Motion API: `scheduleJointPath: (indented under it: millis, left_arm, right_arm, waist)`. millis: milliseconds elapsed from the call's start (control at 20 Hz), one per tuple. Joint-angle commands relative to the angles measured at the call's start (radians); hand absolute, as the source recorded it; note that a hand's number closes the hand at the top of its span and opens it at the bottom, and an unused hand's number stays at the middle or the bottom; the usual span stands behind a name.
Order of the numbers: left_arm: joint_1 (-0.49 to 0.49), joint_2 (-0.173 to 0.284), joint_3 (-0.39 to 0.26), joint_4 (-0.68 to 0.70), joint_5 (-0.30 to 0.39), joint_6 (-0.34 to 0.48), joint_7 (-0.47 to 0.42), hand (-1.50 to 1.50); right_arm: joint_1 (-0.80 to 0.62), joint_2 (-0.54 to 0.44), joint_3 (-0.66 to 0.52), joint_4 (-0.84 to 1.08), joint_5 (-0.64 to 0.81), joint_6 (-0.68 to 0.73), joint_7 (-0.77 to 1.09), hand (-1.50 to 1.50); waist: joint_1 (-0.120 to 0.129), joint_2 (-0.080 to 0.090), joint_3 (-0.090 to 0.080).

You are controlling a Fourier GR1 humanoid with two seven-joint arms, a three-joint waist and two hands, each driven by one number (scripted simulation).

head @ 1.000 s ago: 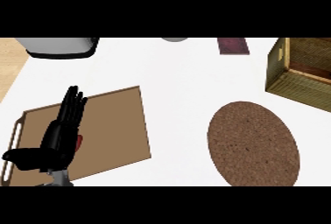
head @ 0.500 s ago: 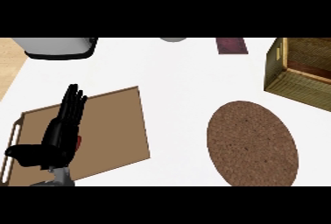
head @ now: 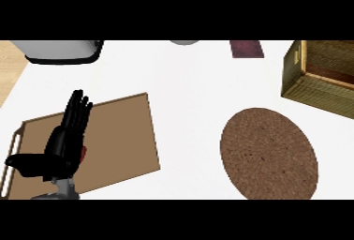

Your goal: Pick the tomato from the placemat and place it in the basket

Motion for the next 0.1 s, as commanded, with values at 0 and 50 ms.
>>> scheduleJointPath:
  millis: [0, 50]
  left_arm:
    - [0.028, -0.002, -0.012, -0.029, -0.004, -0.004, -0.002, 0.00]
    - [-0.040, -0.008, -0.004, 0.009, -0.019, 0.021, 0.010, 0.00]
  right_arm:
    - [0.106, -0.030, -0.076, -0.050, -0.113, 0.118, -0.059, -1.50]
    - [0.085, -0.076, -0.095, 0.001, -0.138, 0.157, -0.068, -1.50]
  waist:
    - [0.000, -0.001, 0.000]
    - [0.000, 0.001, 0.000]
